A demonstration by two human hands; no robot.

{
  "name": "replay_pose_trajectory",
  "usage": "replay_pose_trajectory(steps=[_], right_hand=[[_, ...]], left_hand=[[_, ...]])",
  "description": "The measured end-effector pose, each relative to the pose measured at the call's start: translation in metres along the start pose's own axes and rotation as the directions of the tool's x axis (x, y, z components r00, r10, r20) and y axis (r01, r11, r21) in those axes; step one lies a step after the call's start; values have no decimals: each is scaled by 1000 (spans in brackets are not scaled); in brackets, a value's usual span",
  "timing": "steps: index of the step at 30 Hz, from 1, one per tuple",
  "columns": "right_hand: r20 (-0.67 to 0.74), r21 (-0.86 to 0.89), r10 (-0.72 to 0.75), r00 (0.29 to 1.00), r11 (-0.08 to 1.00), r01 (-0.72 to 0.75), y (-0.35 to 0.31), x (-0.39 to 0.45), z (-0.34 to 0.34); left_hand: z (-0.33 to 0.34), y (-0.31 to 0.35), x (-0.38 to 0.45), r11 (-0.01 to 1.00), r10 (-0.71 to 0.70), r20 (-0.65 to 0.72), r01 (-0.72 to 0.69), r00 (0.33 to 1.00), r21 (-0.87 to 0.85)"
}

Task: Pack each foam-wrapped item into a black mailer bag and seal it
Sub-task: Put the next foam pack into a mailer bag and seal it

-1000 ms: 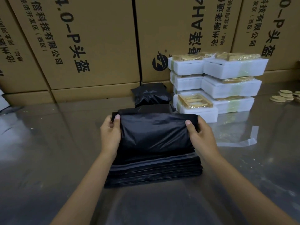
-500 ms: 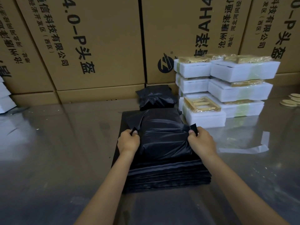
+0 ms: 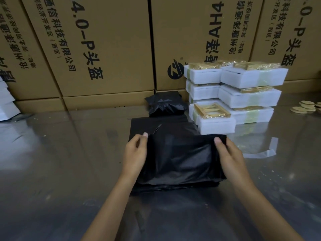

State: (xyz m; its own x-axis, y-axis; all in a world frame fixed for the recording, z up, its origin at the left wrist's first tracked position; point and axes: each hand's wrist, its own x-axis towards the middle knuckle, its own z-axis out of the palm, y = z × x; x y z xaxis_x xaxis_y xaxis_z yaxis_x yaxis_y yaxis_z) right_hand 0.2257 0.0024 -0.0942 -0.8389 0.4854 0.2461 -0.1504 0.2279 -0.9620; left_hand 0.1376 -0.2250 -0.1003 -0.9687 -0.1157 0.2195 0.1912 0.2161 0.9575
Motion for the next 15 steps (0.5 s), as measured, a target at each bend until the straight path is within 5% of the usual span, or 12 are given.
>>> replay_pose_trajectory(steps=[3, 6, 8, 12, 15], right_hand=[[27, 103, 288, 957, 952, -290, -9, 8, -12], [121, -198, 323, 939, 935, -296, -1, 17, -26], [336, -361, 315, 888, 913, -187, 6, 17, -37], [635, -454, 365, 680, 889, -54, 15, 13, -43], [591, -434, 249, 767, 900, 43, 14, 12, -24]], left_hand=[[-14, 4, 4, 846, -459, 263, 508, 848, -163], [-25, -2, 4, 809, -533, 410, 588, 740, -9], [-33, -3, 1, 833, -519, 489, 543, 701, 105], [-44, 9, -10, 875, -466, 663, 194, 585, 443], [-24, 19, -25, 785, -466, 602, -11, 649, 619]])
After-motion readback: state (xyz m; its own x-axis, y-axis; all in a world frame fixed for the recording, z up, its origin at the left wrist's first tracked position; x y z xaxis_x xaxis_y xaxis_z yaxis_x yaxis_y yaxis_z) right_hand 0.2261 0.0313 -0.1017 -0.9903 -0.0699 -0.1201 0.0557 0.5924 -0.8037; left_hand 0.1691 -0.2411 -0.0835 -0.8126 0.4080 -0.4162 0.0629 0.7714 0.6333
